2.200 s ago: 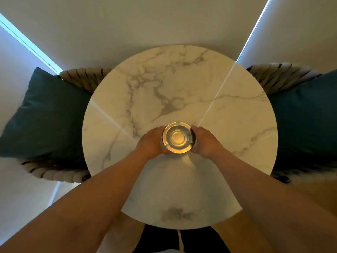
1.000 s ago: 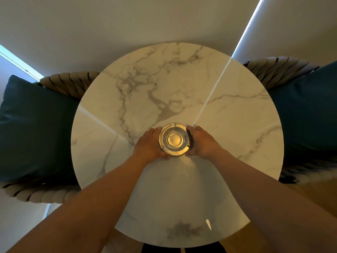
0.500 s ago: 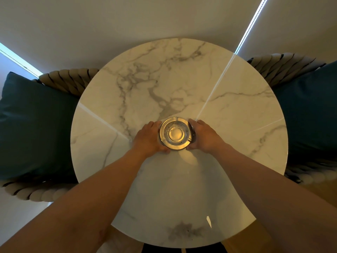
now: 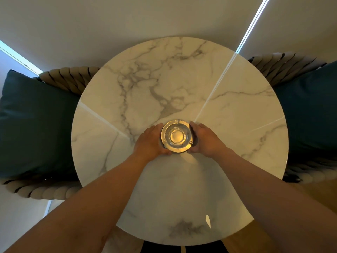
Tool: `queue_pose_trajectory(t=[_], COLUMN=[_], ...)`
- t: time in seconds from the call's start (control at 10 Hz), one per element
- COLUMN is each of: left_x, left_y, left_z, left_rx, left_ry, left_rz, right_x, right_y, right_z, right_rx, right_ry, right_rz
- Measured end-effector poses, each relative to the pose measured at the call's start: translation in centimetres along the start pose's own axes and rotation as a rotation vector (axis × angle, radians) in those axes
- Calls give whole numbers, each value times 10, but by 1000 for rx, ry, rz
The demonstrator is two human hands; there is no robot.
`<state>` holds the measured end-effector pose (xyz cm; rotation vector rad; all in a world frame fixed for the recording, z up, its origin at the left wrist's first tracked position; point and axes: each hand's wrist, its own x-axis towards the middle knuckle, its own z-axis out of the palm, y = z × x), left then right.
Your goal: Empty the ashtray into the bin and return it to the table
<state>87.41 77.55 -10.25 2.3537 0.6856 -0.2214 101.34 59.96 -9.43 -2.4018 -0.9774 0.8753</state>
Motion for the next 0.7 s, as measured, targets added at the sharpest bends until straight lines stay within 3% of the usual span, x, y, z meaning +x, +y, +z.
queue_pose_trajectory(t=[0.4,0.7], left_x=[-1,-28], left_y=[-5,-15], left_z=[-7,-9], left_rx=[34,-38], left_ry=[-19,-26], left_rz=[-31,-170], right_x=[0,-36], right_y=[-1,10], right_z=[-1,-2], right_rx=[-3,32], right_ry=[-2,110], right_rz=[-2,140])
